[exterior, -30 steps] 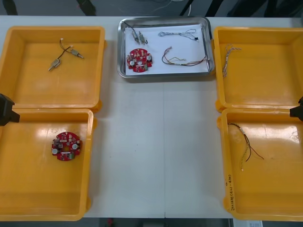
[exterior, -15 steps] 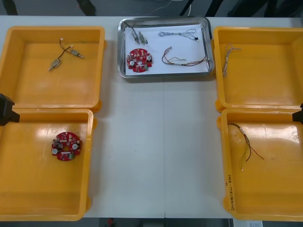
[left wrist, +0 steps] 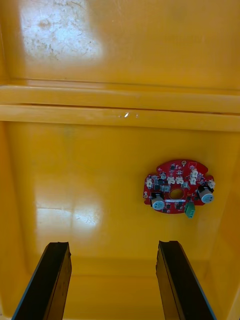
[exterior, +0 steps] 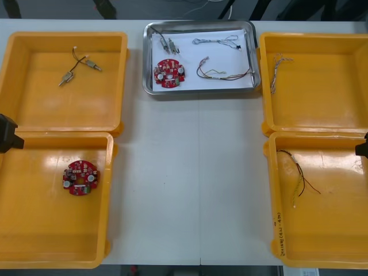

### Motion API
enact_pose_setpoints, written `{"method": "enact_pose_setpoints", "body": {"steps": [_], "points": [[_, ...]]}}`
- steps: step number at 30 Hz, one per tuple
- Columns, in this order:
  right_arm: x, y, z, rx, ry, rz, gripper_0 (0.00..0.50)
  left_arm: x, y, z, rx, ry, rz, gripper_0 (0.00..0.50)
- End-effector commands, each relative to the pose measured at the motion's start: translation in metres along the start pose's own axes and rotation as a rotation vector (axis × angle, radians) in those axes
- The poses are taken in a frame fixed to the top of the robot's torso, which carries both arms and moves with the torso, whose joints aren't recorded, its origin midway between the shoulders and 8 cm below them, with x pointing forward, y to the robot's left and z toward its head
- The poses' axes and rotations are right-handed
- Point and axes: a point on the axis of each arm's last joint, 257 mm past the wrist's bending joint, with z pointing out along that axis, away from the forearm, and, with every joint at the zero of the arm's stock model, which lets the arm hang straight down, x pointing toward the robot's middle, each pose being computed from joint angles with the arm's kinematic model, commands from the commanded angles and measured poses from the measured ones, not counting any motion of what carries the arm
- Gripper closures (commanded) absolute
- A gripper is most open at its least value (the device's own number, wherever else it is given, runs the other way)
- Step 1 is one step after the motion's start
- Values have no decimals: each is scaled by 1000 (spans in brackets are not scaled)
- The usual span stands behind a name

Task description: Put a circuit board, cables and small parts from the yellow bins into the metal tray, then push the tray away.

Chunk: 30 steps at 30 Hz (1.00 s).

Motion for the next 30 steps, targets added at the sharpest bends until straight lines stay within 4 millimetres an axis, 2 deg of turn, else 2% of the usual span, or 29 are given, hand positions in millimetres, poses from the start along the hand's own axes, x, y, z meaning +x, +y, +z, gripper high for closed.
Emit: {"method": "enact_pose_setpoints", "body": {"steps": [1,30], "points": [[15,-4,1,-4,17,18,0,-2,8,-9,-21,-23,66,0],[15,-4,1,-4,17,18,0,-2,8,-9,-21,-23,66,0]]}}
